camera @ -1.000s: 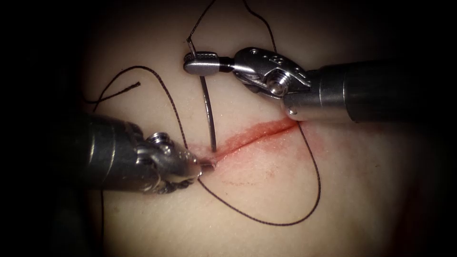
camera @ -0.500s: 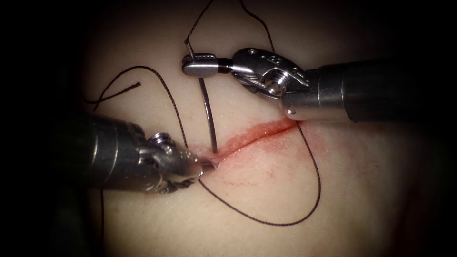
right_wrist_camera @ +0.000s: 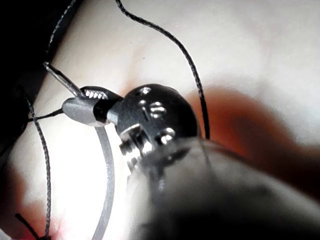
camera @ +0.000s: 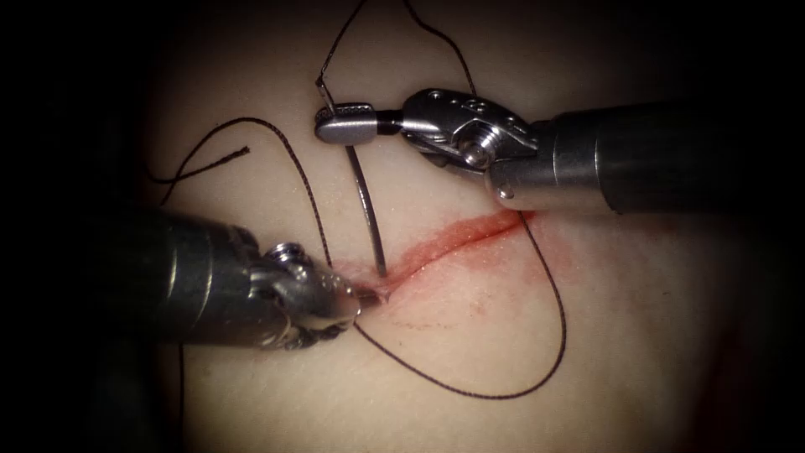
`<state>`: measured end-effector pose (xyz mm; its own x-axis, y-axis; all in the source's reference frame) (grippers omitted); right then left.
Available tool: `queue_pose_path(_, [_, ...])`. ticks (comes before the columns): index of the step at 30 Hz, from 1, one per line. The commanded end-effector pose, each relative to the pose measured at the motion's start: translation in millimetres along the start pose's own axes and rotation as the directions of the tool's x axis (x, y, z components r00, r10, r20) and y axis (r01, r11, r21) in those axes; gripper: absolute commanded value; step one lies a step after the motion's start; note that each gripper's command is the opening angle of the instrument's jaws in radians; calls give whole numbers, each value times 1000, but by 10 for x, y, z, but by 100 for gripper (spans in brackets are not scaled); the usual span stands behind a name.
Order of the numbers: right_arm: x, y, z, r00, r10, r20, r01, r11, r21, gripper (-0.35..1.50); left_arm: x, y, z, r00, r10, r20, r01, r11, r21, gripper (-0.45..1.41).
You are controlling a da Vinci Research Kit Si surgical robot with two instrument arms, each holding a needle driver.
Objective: Wound Closure
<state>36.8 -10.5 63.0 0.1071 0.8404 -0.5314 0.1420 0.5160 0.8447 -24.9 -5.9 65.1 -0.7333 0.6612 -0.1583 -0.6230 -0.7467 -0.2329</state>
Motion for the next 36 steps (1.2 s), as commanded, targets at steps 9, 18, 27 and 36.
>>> queue_pose_path(9, [-6, 0, 10, 1000, 13, 12, -13, 1000, -12, -35, 3, 3, 6, 1000, -25, 0, 25, 1000, 3, -45])
queue_pose_path(18, [-9, -2, 9, 999, 48, -3, -48, 998, -38, -35, 4, 1, 4, 999, -38, 1, 38, 999, 9, -45])
queue_pose_path(27, [-14, -4, 9, 998, 67, -11, -68, 996, -55, -35, 8, -3, 1, 998, -58, -1, 58, 998, 16, -45])
queue_pose_path(36, [-17, -7, 11, 996, 83, -10, -84, 995, -59, -35, 8, -3, 1, 998, -58, -1, 58, 998, 20, -45])
